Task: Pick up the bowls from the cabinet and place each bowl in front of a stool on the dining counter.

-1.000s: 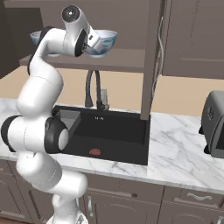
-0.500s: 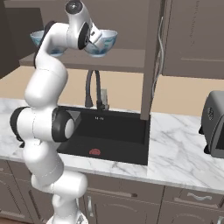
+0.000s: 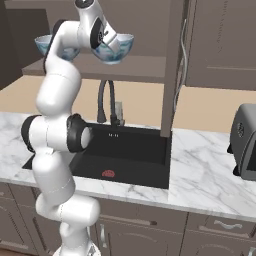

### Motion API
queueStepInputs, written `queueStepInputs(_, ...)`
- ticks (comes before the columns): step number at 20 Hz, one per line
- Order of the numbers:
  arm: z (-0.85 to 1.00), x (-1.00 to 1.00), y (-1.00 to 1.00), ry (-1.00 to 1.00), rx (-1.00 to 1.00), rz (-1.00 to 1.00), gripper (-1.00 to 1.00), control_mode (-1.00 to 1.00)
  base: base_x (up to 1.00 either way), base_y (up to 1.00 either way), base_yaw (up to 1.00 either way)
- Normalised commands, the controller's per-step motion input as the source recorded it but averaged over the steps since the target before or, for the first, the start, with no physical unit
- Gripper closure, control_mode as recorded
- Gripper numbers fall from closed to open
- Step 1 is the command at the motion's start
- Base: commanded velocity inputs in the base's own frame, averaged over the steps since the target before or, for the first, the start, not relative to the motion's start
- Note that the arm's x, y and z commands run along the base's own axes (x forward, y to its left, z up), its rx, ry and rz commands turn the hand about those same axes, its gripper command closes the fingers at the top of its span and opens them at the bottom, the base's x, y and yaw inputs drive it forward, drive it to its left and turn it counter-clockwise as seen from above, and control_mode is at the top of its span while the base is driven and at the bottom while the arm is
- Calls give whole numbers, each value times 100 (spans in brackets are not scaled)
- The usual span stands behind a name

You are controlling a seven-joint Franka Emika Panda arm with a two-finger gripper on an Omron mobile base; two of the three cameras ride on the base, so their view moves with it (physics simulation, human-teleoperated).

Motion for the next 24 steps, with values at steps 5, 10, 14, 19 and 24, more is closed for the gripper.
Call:
queueStepInputs(5, -56, 4, -12, 7, -3, -10, -100, -100, 0, 0, 0)
queueStepInputs(10, -98, -21, -35, 5, -10, -12, -100, -100, 0, 0, 0)
queueStepInputs(14, -43, 1, -7, -3, 0, -6, -100, -100, 0, 0, 0)
queueStepInputs(19, -9, 2, 0, -16, 0, -1, -100, -100, 0, 0, 0)
queueStepInputs(24, 0, 0, 0, -13, 0, 0, 100, -100, 0, 0, 0)
